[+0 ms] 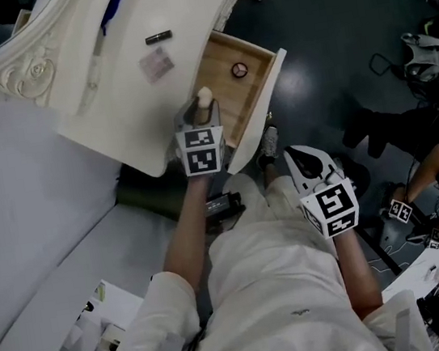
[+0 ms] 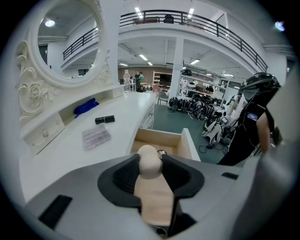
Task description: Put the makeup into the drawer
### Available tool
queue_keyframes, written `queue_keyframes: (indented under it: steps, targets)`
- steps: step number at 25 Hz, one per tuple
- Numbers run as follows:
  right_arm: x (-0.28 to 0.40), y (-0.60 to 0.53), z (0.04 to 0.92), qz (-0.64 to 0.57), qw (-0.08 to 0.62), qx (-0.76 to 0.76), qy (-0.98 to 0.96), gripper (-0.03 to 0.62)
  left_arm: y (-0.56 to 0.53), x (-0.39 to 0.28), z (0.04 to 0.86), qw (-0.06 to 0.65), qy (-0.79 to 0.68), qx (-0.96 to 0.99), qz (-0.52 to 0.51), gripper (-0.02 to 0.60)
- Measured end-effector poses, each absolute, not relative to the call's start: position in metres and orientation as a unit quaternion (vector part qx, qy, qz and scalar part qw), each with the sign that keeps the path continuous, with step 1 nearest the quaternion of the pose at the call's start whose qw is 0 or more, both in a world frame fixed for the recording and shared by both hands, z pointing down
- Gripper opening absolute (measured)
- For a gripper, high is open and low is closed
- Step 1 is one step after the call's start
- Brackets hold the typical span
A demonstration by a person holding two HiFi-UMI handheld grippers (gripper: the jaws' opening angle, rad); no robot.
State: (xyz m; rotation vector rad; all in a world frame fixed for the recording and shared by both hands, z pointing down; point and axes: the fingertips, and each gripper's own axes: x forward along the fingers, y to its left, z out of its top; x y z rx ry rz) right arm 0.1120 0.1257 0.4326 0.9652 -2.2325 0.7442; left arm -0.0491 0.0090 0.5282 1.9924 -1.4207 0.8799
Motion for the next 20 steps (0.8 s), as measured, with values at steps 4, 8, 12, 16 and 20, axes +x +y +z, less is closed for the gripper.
queue_keyframes:
  steps: [4, 8, 12, 16, 20]
  targets:
    - [0.132, 0.124, 0.441, 0.287, 0.301, 0.369, -0.831, 0.012, 0.001, -0.024, 0.54, 0.269, -0.513, 0.745, 0.329, 0.16]
    - [0.146, 0.124, 0.451, 0.3, 0.304, 0.374, -0.823, 0.012, -0.005, -0.005, 0.558, 0.274, -0.502, 0.749, 0.335, 0.16]
    - [0.155, 0.123, 0.465, 0.31, 0.308, 0.371, -0.819, 0.012, -0.013, 0.009, 0.58, 0.289, -0.491, 0.751, 0.335, 0.16]
    - [0.163, 0.128, 0.479, 0.328, 0.315, 0.367, -0.811, 0.012, -0.017, 0.02, 0.605, 0.295, -0.477, 0.753, 0.344, 0.16]
    - [0.172, 0.133, 0.493, 0.343, 0.323, 0.364, -0.803, 0.012, -0.023, 0.031, 0.634, 0.302, -0.457, 0.759, 0.352, 0.16]
